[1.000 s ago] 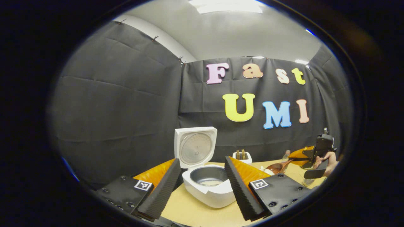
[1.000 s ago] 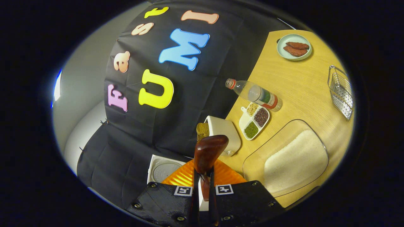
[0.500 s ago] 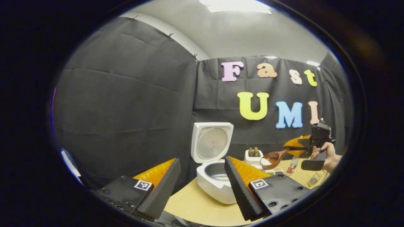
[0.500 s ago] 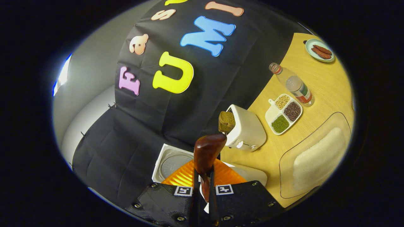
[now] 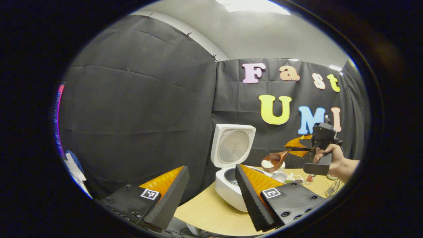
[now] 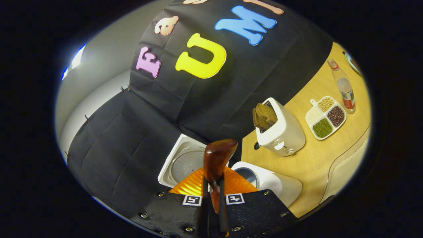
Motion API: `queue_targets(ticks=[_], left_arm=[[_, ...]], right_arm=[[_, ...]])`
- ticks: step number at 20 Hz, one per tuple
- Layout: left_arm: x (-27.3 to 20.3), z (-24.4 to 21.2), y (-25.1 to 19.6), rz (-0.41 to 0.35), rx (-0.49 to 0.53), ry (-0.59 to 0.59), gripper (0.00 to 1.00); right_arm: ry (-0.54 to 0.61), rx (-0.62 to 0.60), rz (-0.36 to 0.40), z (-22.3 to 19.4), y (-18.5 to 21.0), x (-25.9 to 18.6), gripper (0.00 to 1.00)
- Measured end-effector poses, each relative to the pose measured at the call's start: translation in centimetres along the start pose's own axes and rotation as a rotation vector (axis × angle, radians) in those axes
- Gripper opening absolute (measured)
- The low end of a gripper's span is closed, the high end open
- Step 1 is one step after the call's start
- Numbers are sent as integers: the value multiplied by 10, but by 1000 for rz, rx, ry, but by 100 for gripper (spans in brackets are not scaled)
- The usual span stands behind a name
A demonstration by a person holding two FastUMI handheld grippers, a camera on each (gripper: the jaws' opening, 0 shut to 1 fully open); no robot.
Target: Close the left gripper, press the button to open the rice cooker; take a wooden spoon from the chopstick holder with the right hand, scoop a spoonful of rice and pour it into the rice cooker, then put the wooden spoon back into the chopstick holder.
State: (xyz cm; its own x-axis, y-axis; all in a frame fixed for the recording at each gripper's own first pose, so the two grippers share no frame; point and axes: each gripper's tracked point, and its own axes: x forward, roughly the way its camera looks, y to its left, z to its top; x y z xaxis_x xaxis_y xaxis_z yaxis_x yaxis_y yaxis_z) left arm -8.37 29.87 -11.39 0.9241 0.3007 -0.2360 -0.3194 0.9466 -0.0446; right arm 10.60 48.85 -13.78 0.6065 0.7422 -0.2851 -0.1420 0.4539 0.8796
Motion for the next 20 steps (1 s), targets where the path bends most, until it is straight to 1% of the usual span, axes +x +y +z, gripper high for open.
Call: queue_targets(ticks=[1, 2, 3, 5, 6, 7, 8, 9, 10, 12, 13, 14, 15, 16, 17, 18, 20], left_arm=[[0, 1, 2, 5, -4, 0, 99], [-4, 2, 4, 11, -7, -2, 95], [-5, 1, 5, 17, -6, -4, 99], [-8, -4, 10, 30, -1, 7, 99], [-9, -5, 11, 35, 0, 11, 97], [-10, -7, 12, 39, -1, 14, 97], [-10, -9, 11, 43, 1, 21, 99], [-10, -9, 12, 47, 3, 24, 97], [-12, -10, 13, 49, 5, 25, 94], [-13, -9, 12, 49, 7, 23, 97], [-13, -11, 12, 49, 11, 26, 97], [-12, -13, 13, 53, 16, 28, 99], [-12, -13, 13, 55, 18, 29, 97], [-13, -14, 13, 57, 17, 29, 99], [-13, -15, 13, 59, 14, 29, 99], [-12, -15, 13, 60, 10, 31, 97], [-11, -18, 12, 65, 2, 36, 97]], right_arm=[[10, -25, 2, -5, 2, 9, 12], [19, -50, 0, -10, 5, 16, 12], [28, -72, 0, -16, 6, 24, 12], [49, -110, -7, -29, 5, 38, 12], [65, -133, -11, -37, 4, 46, 12], [80, -158, -16, -43, 2, 52, 12], [98, -188, -23, -51, 0, 58, 12], [116, -226, -29, -57, -3, 64, 12], [130, -268, -35, -63, -4, 69, 12], [148, -363, -50, -72, -7, 74, 12], [150, -413, -58, -73, -9, 73, 12], [153, -464, -65, -73, -10, 74, 12], [156, -516, -68, -74, -10, 75, 12], [157, -570, -69, -77, -7, 78, 12], [161, -622, -71, -80, -5, 81, 12], [164, -668, -70, -81, -3, 81, 12], [177, -766, -61, -85, 0, 79, 12]])
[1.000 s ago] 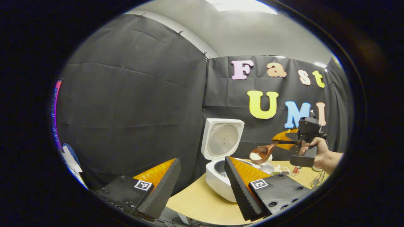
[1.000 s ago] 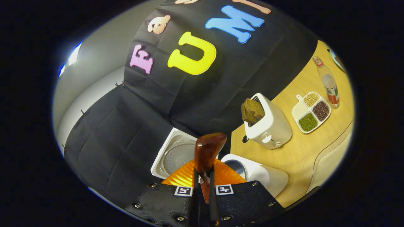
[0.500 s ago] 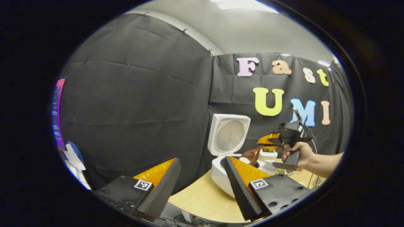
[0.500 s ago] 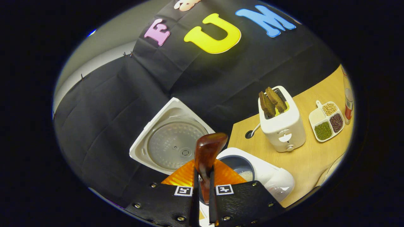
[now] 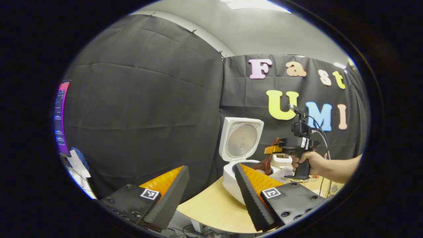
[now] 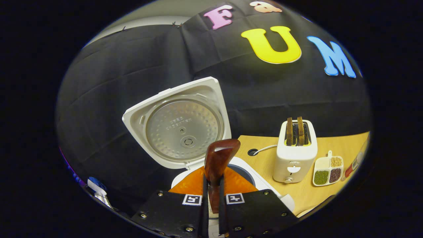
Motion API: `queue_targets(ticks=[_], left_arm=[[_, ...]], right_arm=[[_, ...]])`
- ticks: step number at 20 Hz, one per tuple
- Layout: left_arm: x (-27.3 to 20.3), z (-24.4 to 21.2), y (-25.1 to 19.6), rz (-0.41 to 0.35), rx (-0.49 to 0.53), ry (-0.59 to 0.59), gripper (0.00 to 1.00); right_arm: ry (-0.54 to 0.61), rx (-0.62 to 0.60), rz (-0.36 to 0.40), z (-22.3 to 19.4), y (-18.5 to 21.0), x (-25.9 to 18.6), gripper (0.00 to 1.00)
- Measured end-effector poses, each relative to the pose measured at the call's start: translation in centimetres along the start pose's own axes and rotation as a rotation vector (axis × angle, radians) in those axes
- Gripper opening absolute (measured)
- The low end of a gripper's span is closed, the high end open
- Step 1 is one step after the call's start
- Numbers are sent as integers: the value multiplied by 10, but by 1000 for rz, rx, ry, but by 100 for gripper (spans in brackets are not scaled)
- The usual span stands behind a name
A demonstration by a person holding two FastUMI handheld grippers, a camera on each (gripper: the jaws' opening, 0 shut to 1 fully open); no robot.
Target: Close the left gripper, press the button to open the rice cooker; take a wooden spoon from the chopstick holder with the right hand, scoop a spoonful of rice and pour it into the rice cooker, then put the wooden spoon back into the chopstick holder.
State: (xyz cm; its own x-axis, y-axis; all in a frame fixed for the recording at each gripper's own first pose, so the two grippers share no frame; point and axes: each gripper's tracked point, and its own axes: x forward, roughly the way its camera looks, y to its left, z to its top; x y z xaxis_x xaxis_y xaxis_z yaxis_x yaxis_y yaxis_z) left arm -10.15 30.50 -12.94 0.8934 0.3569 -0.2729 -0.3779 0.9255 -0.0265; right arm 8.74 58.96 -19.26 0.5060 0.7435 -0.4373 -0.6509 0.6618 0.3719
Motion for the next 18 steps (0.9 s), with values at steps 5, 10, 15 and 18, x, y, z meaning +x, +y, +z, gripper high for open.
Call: queue_targets(ticks=[5, 10, 15, 18], left_arm=[[2, -3, -1, 3, -6, 1, 97], [2, -3, -1, 2, -6, -5, 97], [1, -4, 0, 7, -16, -3, 97], [2, -5, 0, 7, -15, -1, 97]], right_arm=[[-33, -302, -27, 7, 12, -4, 12], [-57, -500, -50, 7, 19, -2, 12], [-74, -596, -64, 13, 22, -6, 12], [-61, -432, -35, 11, 24, -7, 12]])
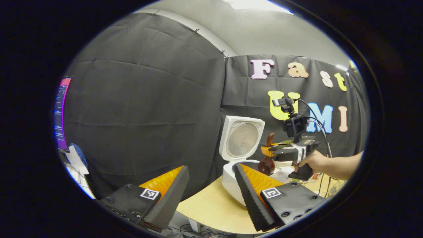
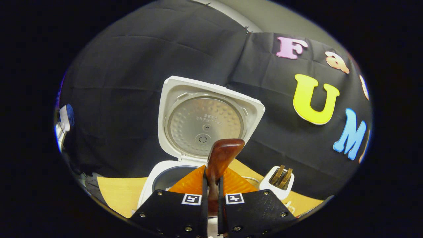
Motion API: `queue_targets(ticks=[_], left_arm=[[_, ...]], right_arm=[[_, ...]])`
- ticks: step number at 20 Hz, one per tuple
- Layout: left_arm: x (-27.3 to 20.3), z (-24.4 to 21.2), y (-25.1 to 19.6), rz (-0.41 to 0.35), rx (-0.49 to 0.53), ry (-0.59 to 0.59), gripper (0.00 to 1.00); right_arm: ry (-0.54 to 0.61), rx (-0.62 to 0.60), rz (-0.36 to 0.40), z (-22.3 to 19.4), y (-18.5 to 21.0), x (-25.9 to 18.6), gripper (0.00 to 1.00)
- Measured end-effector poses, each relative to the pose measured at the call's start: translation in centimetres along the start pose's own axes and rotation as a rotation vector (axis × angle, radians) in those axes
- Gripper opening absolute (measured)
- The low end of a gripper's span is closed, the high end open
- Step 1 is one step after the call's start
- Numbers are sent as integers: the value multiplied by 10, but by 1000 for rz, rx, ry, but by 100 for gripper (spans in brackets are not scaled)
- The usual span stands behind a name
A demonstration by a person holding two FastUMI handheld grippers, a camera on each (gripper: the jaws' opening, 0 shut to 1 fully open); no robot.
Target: Close the left gripper, press the button to open the rice cooker; take a wooden spoon from the chopstick holder with the right hand, scoop a spoonful of rice and pour it into the rice cooker, then put the wooden spoon back into the chopstick holder.
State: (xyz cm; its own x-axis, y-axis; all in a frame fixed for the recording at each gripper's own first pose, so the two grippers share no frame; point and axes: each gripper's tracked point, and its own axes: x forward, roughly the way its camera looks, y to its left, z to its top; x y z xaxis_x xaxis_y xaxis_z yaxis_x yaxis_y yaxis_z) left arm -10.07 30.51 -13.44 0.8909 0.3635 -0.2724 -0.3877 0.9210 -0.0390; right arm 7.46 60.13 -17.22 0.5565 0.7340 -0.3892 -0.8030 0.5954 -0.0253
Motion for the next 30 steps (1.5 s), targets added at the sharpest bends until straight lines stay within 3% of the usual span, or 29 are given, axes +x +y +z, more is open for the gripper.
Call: queue_targets(ticks=[6, 8, 14, 20, 30], left_arm=[[-2, 13, 0, -6, 10, -20, 97], [-1, 16, 0, -10, 25, -33, 97], [-1, 43, -24, -26, 45, -85, 97], [-7, 60, -60, -62, 41, -115, 99], [-8, 86, -127, -140, 46, -170, 96]], right_arm=[[-13, 446, 32, 6, -22, -12, 12], [-46, 527, 20, 13, -36, -25, 12], [-154, 600, -21, 38, -72, -80, 12], [-187, 618, -76, 40, -117, -135, 12], [-208, 659, -243, -7, -221, -231, 12]])
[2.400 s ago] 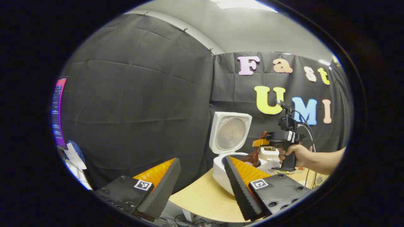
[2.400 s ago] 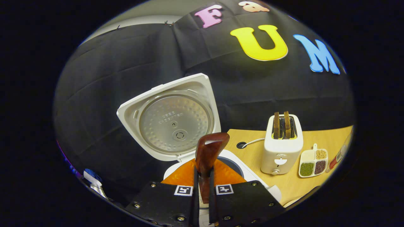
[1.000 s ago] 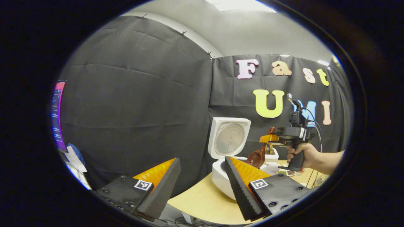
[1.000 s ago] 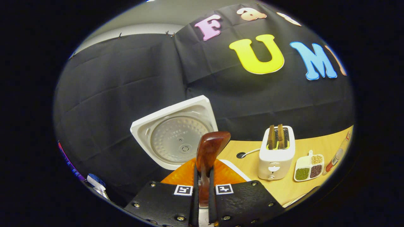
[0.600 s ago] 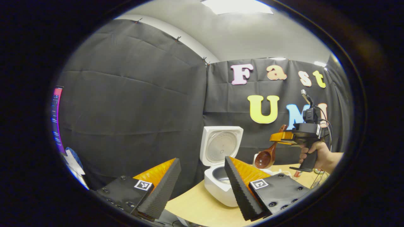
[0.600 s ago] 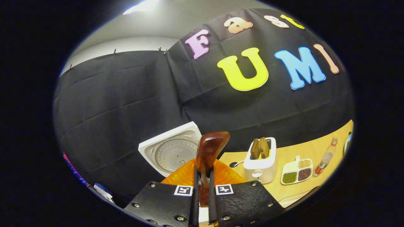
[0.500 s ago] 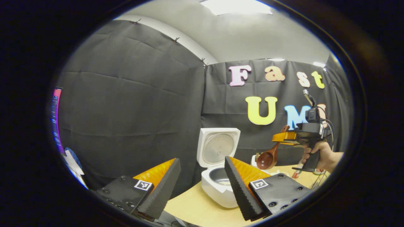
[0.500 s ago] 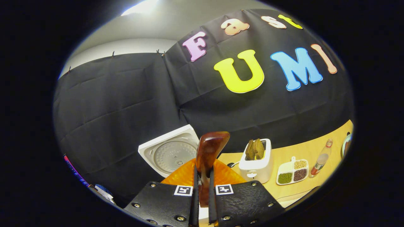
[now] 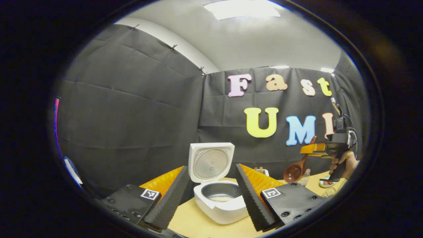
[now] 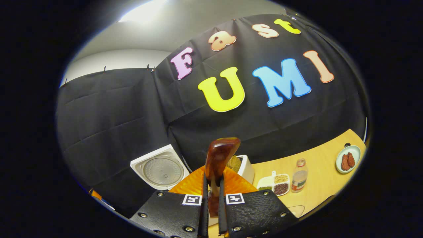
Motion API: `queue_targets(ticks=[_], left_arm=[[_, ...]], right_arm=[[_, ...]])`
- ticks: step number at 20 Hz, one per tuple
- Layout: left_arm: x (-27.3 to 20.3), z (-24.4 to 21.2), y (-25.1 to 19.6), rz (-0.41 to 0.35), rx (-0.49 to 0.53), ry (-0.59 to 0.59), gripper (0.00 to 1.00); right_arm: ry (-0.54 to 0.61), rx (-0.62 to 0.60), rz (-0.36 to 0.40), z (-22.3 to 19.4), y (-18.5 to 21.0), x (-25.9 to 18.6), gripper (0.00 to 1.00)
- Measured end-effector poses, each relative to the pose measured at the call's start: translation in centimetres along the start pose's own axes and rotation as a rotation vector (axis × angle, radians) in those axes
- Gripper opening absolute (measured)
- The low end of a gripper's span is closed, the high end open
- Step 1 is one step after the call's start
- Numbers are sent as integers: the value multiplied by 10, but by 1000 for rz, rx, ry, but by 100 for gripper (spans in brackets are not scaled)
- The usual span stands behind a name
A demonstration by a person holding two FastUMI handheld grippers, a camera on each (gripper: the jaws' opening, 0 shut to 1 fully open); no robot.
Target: Close the left gripper, press the button to open the rice cooker; take a wooden spoon from the chopstick holder with the right hand, scoop a spoonful of rice and pour it into the rice cooker, then put the wooden spoon back into the chopstick holder.
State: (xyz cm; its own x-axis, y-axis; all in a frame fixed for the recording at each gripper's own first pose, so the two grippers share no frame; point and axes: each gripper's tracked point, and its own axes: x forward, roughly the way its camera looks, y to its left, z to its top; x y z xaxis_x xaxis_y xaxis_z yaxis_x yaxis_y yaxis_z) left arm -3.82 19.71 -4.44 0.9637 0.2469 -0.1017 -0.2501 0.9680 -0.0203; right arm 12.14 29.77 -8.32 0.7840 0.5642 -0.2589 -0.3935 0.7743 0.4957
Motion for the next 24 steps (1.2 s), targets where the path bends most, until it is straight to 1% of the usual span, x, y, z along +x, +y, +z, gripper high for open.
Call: queue_targets(ticks=[3, 4, 5, 7, 8, 13, 15, 16, 17, 18, 19, 20, 23, 24], left_arm=[[1, 6, -22, -27, -2, -9, 96], [1, 7, -29, -36, -2, -14, 94], [1, 9, -37, -45, -1, -18, 96], [0, 10, -53, -63, 3, -22, 96], [-1, 10, -60, -73, 3, -21, 99], [-5, 10, -89, -109, -3, -20, 99], [-6, 11, -96, -112, 0, -22, 99], [-5, 11, -101, -115, 3, -21, 96], [-5, 10, -104, -117, 7, -21, 96], [-6, 11, -108, -119, 10, -19, 99], [-7, 12, -111, -118, 13, -13, 96], [-8, 14, -113, -117, 13, -13, 99], [-10, 21, -121, -124, 19, -15, 99], [-12, 25, -123, -124, 25, -19, 96]], right_arm=[[-13, -6, -61, 12, -40, -25, 12], [-19, -11, -82, 15, -54, -34, 12], [-23, -14, -103, 18, -67, -43, 12], [-27, -14, -137, 22, -91, -61, 12], [-26, -14, -154, 23, -103, -69, 12], [-27, -19, -242, 28, -161, -109, 12], [-22, -28, -272, 25, -182, -121, 12], [-22, -35, -291, 22, -193, -127, 12], [-18, -42, -312, 20, -204, -132, 12], [-12, -45, -328, 16, -214, -136, 12], [-6, -43, -339, 10, -222, -139, 12], [5, -39, -345, 4, -229, -142, 12], [31, -36, -374, -12, -250, -151, 12], [35, -41, -383, -18, -257, -153, 12]])
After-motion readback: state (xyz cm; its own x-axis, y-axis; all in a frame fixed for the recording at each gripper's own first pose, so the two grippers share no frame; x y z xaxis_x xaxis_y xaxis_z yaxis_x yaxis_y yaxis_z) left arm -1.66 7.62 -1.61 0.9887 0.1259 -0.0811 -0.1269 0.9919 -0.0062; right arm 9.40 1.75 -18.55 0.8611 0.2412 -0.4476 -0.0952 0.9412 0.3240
